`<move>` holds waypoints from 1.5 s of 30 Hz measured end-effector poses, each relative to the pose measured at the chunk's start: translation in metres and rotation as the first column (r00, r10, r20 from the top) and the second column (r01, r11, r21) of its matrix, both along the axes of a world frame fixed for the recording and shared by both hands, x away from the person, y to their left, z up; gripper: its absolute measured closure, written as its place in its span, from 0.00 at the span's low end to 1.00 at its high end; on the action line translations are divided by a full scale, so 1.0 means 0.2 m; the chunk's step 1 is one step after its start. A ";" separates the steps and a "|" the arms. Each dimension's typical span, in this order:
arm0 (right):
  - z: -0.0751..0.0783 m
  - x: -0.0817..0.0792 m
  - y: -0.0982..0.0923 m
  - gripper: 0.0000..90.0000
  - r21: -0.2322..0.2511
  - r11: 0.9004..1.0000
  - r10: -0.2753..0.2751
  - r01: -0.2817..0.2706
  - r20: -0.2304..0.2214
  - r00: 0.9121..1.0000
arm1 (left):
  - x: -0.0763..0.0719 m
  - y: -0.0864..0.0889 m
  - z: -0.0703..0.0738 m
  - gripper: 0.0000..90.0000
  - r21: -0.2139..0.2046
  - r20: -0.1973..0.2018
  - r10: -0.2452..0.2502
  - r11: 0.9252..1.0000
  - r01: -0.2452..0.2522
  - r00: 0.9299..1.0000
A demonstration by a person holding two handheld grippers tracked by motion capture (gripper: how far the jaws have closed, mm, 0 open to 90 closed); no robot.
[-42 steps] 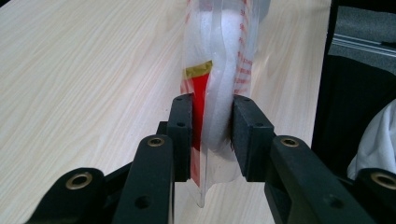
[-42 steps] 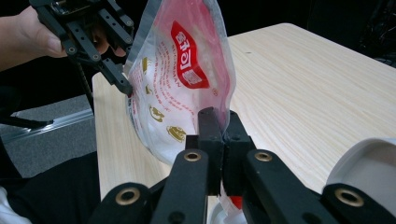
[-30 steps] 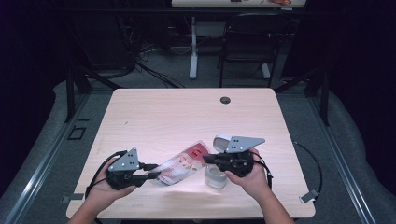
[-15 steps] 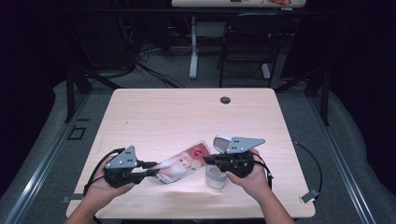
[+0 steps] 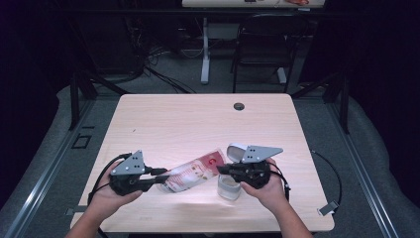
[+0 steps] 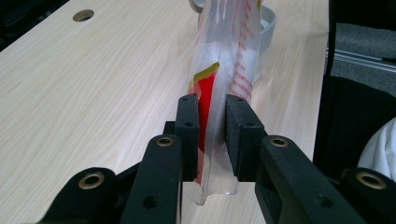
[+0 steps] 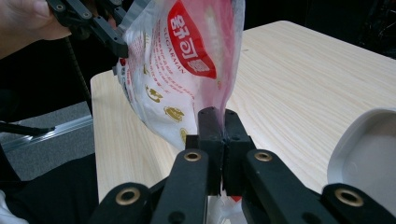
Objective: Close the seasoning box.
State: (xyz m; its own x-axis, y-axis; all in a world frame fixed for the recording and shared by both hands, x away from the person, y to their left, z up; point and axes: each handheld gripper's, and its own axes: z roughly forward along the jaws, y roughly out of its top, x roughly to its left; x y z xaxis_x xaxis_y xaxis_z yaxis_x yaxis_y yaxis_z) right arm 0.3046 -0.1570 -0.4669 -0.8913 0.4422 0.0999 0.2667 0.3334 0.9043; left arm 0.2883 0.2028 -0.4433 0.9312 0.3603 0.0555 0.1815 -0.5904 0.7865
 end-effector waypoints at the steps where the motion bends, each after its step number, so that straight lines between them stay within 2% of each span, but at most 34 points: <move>1: 0.00 0.00 0.00 0.99 -0.002 1.000 0.000 0.000 0.000 1.000 | 0.00 0.00 0.00 0.85 0.003 -0.001 -0.002 1.000 0.002 1.000; 12: -0.01 0.00 0.00 0.99 0.006 1.000 0.001 -0.001 -0.001 1.000 | 0.03 0.00 0.03 0.85 0.019 -0.018 -0.011 1.000 0.011 1.000; 25: -0.02 0.00 -0.01 1.00 0.026 1.000 -0.001 0.001 0.001 1.000 | 0.05 -0.03 0.09 0.85 0.082 -0.021 -0.034 0.996 0.035 0.999; 35: -0.04 0.00 -0.03 1.00 0.053 0.999 -0.005 0.005 -0.002 1.000 | 0.06 -0.07 0.15 0.86 0.138 -0.023 -0.050 0.989 0.053 0.998; 41: -0.04 0.00 -0.04 1.00 0.060 0.998 -0.007 0.007 -0.002 1.000 | 0.08 -0.10 0.20 0.86 0.189 -0.017 -0.066 0.980 0.068 0.998; 45: -0.05 -0.01 -0.05 1.00 0.065 0.998 -0.011 0.011 0.002 1.000 | 0.08 -0.11 0.21 0.86 0.201 -0.016 -0.070 0.977 0.071 0.997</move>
State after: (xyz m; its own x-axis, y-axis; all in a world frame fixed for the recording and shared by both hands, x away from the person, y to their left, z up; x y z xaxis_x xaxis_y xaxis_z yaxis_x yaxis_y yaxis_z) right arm 0.3034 -0.1668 -0.4769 -0.8868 0.4444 0.1267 0.2680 0.2710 0.9245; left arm 0.3045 0.1804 -0.4006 0.9546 0.2761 0.1116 0.1405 -0.7479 0.6488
